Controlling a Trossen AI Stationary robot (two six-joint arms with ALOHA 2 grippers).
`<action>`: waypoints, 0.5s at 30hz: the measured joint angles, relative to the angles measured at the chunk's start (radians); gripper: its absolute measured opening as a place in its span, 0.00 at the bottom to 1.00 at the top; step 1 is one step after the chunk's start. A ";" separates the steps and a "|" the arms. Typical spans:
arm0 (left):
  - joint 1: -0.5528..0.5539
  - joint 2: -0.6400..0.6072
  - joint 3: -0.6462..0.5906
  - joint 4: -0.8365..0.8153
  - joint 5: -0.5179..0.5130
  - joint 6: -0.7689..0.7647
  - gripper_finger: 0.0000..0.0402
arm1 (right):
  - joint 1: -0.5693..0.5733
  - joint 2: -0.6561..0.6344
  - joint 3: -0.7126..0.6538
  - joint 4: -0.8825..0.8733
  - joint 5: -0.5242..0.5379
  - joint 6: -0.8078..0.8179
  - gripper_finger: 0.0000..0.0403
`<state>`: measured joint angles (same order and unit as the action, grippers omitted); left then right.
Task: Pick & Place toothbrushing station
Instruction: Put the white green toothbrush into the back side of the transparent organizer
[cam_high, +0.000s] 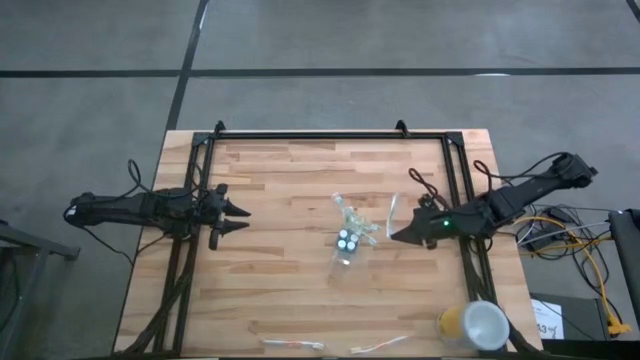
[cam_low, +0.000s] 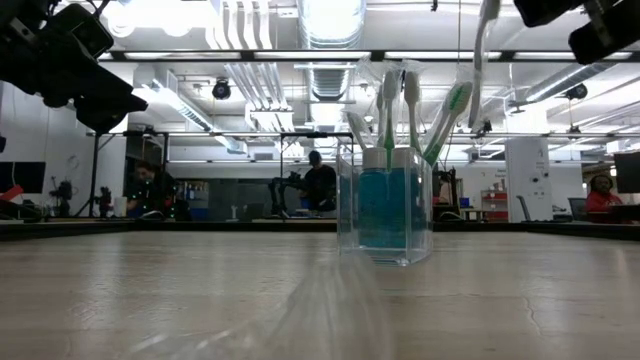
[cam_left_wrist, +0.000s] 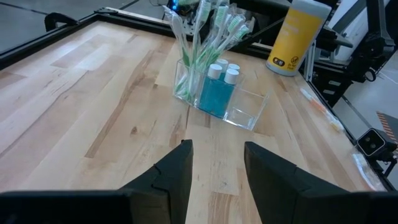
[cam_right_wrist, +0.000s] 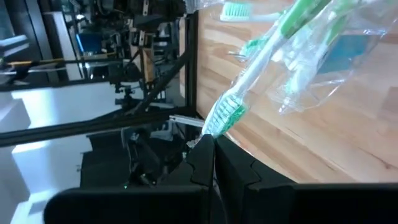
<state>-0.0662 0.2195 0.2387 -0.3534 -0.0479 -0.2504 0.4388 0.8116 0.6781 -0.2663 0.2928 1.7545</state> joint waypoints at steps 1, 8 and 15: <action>0.000 0.000 0.000 0.001 0.000 0.000 0.37 | -0.006 0.005 -0.013 0.022 -0.013 -0.001 0.02; 0.000 0.000 0.000 0.000 -0.004 0.000 0.37 | -0.036 0.014 -0.143 0.283 -0.063 -0.009 0.02; 0.000 0.000 0.000 0.000 -0.003 0.000 0.37 | -0.061 0.010 -0.280 0.614 -0.030 -0.059 0.02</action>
<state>-0.0662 0.2193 0.2390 -0.3531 -0.0513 -0.2505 0.3782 0.8220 0.3985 0.3476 0.2623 1.6956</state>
